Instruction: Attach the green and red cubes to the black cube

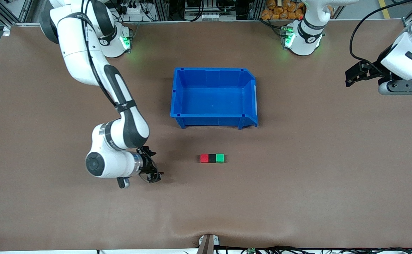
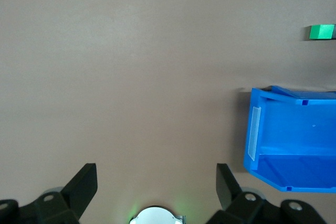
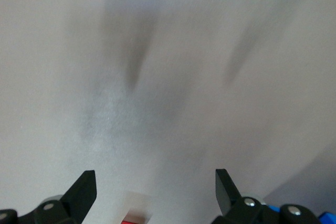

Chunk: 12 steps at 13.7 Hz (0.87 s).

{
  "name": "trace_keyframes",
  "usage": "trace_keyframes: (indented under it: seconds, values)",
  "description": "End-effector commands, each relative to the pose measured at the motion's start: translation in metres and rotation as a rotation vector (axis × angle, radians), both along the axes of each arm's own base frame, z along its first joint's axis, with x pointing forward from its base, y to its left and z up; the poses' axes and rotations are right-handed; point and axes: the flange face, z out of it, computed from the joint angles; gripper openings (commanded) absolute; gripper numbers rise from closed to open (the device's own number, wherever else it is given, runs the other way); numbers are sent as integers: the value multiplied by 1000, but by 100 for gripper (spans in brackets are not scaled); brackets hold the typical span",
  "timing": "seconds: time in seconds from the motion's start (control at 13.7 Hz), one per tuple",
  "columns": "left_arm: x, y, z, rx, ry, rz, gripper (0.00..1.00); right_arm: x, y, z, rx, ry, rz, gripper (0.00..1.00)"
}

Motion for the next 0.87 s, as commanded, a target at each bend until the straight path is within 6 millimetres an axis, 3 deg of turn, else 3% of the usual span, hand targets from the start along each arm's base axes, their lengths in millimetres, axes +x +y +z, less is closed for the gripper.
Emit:
trace_keyframes:
  seconds: [0.0, 0.15, 0.51, 0.8]
  values:
    - [-6, -3, 9, -4, -11, -26, 100, -3, -2, 12, 11, 13, 12, 100]
    - [-4, 0, 10, -4, -24, -20, 100, -6, -6, 11, -4, 43, 29, 100]
    - [-2, 3, 11, -7, -59, -42, 100, 6, -14, 42, -2, -10, 42, 100]
    - [-2, 5, 12, -9, -60, -39, 100, 5, -21, 46, 4, -5, 109, 100]
